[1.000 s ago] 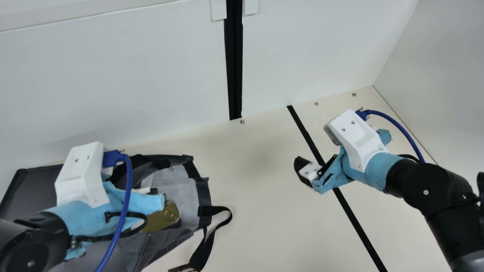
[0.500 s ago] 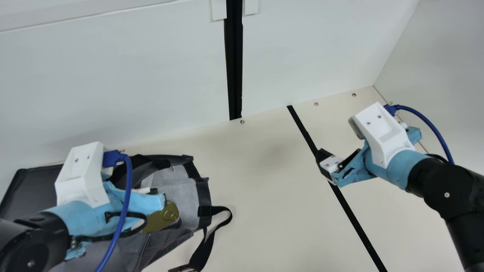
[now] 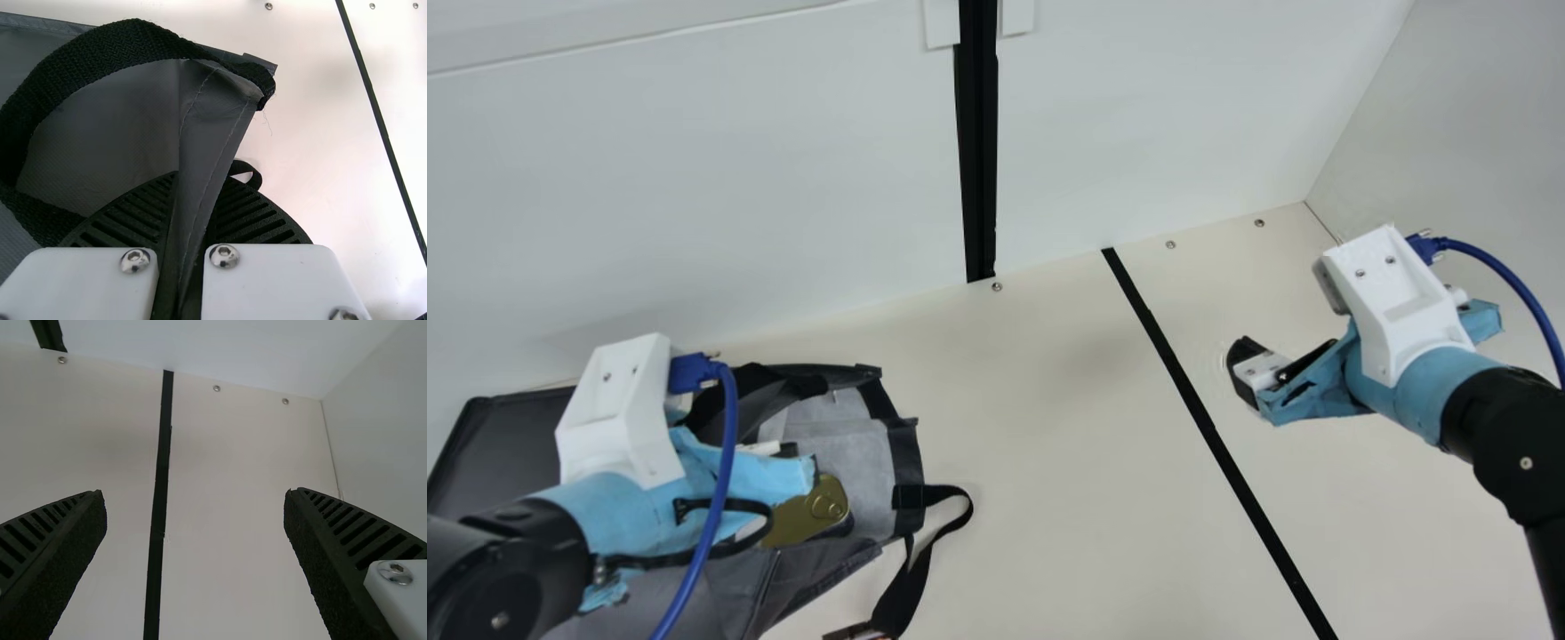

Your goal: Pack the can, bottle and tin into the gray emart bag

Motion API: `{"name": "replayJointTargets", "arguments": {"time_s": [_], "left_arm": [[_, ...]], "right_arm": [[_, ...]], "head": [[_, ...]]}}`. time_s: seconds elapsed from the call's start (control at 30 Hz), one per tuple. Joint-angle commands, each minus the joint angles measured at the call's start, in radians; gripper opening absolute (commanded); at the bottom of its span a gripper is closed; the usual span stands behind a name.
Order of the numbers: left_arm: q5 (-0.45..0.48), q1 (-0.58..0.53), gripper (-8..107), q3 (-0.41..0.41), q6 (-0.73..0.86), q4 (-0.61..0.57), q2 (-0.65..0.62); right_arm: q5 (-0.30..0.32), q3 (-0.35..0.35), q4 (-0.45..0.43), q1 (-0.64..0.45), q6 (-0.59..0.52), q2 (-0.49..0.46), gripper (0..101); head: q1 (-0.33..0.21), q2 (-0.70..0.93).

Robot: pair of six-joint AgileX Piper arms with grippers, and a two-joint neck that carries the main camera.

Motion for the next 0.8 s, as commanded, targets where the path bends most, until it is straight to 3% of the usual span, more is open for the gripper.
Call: {"name": "replayJointTargets", "arguments": {"time_s": [0.0, 0.4, 0.77], "left_arm": [[0.000, 0.000, 10, 0.000, 0.000, 0.000, 0.000], [0.000, 0.000, 10, 0.000, 0.000, 0.000, 0.000], [0.000, 0.000, 10, 0.000, 0.000, 0.000, 0.000]], "right_arm": [[0.012, -0.009, -0.024, -0.006, 0.026, -0.003, 91], [0.100, -0.063, -0.125, -0.026, 0.136, -0.014, 91], [0.203, -0.114, -0.165, -0.040, 0.191, -0.026, 91]], "head": [[-0.023, -0.002], [-0.023, -0.002], [-0.023, -0.002]]}}
